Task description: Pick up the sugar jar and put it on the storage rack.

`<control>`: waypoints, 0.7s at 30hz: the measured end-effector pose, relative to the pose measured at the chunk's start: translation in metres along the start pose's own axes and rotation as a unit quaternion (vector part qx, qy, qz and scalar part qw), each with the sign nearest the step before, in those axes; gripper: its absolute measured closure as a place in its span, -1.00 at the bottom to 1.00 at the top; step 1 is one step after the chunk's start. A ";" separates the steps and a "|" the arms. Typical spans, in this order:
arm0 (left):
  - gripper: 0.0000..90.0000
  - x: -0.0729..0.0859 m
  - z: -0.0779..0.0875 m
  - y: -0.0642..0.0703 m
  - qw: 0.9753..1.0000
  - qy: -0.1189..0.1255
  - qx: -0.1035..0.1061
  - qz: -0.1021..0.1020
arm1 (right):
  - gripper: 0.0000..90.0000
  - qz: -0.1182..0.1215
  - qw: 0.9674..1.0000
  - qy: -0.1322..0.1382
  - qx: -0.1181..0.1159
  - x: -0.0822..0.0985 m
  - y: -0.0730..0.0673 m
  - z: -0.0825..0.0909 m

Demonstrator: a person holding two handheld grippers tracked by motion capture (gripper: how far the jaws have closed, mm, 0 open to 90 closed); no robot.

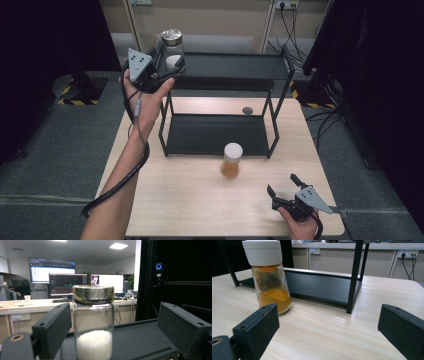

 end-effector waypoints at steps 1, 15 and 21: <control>-0.74 0.000 0.002 0.001 1.000 0.000 -0.002 -0.004 | -0.91 0.001 1.000 0.000 0.000 0.000 0.000 0.000; -0.73 0.012 0.037 0.007 1.000 0.006 0.013 -0.020 | -0.92 0.001 1.000 0.000 0.000 0.000 0.000 0.000; -0.72 0.021 0.051 0.008 0.999 -0.001 0.025 -0.021 | -0.92 0.001 1.000 0.000 0.000 0.000 0.000 0.000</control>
Point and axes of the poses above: each handheld gripper's, and its own axes: z roughly backward along the jaws, x roughly out of its underside, y roughly to its right, the point moved 3 cm from there along -z, roughly forward along the jaws, and after that the axes turned 2 degrees about -x, right-handed, at the moved point
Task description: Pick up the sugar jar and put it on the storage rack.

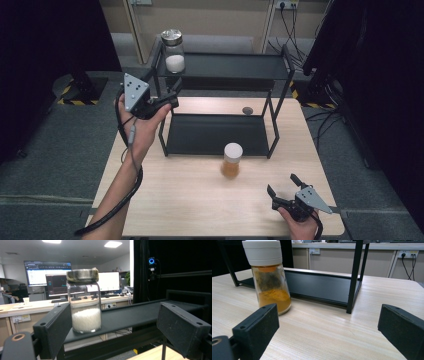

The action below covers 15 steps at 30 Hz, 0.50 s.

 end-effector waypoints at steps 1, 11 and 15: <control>-0.72 0.002 0.003 0.001 1.000 0.000 0.000 -0.002 | -0.92 0.001 1.000 0.000 0.000 0.000 0.000 0.000; -0.72 0.034 0.028 0.009 1.000 0.003 0.013 -0.008 | -0.92 0.002 1.000 0.000 0.000 0.000 0.000 0.000; -0.72 0.045 0.035 0.014 1.000 0.002 0.012 -0.015 | -0.92 0.002 1.000 0.001 0.000 0.000 0.000 0.000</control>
Point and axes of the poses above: each handheld gripper's, and its own axes: z roughly backward along the jaws, x roughly out of its underside, y roughly to its right, the point moved 3 cm from there along -z, roughly forward along the jaws, and after that the axes turned 2 degrees about -x, right-handed, at the moved point
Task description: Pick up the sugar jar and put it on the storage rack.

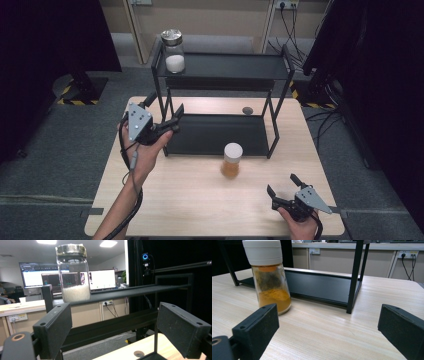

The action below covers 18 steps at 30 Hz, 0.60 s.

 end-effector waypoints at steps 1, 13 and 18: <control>-0.72 0.002 0.002 0.001 1.000 -0.001 0.003 0.001 | -0.92 0.000 1.000 0.000 0.000 0.000 0.000 0.000; -0.72 0.030 0.024 0.013 1.000 -0.014 0.008 -0.006 | -0.92 0.000 1.000 -0.001 -0.001 0.000 0.000 0.000; -0.72 0.045 0.030 0.018 1.000 -0.020 0.010 0.004 | -0.92 0.000 1.000 0.000 -0.001 0.000 0.000 0.000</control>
Point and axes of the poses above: each handheld gripper's, and its own axes: z roughly backward along the jaws, x roughly out of its underside, y roughly to its right, the point moved 3 cm from there along -z, roughly forward along the jaws, and after that the axes turned 2 degrees about -x, right-handed, at the moved point
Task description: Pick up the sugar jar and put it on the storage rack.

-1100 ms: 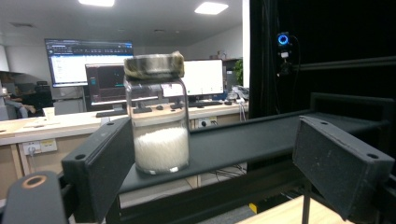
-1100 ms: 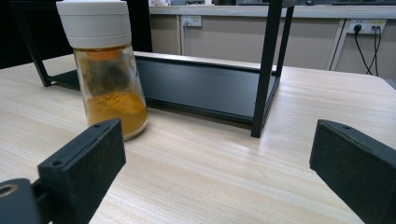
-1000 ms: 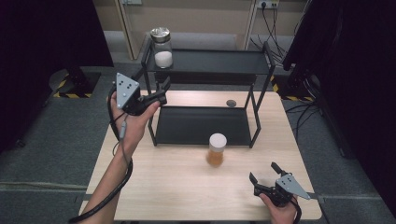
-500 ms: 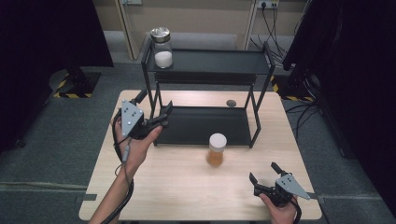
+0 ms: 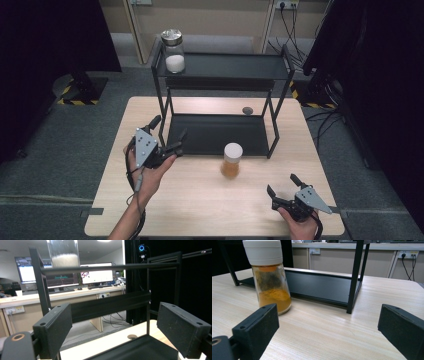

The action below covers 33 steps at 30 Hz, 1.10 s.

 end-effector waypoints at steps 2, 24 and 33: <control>-0.72 0.005 0.001 0.002 1.000 -0.004 0.002 0.001 | -0.92 0.000 1.000 0.000 0.000 0.000 0.000 0.000; -0.73 0.060 0.026 0.014 0.999 -0.040 0.014 0.021 | -0.92 0.001 1.000 -0.001 0.002 0.000 -0.001 0.000; -0.73 0.083 0.035 0.017 0.998 -0.056 0.008 0.028 | -0.92 0.002 1.000 -0.001 0.001 0.000 -0.001 0.000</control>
Point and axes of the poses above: each handheld gripper's, and its own axes: z roughly backward along the jaws, x roughly out of its underside, y roughly to its right, the point moved 3 cm from there along -z, roughly forward along the jaws, and after that the axes turned 2 degrees about -x, right-handed, at the moved point
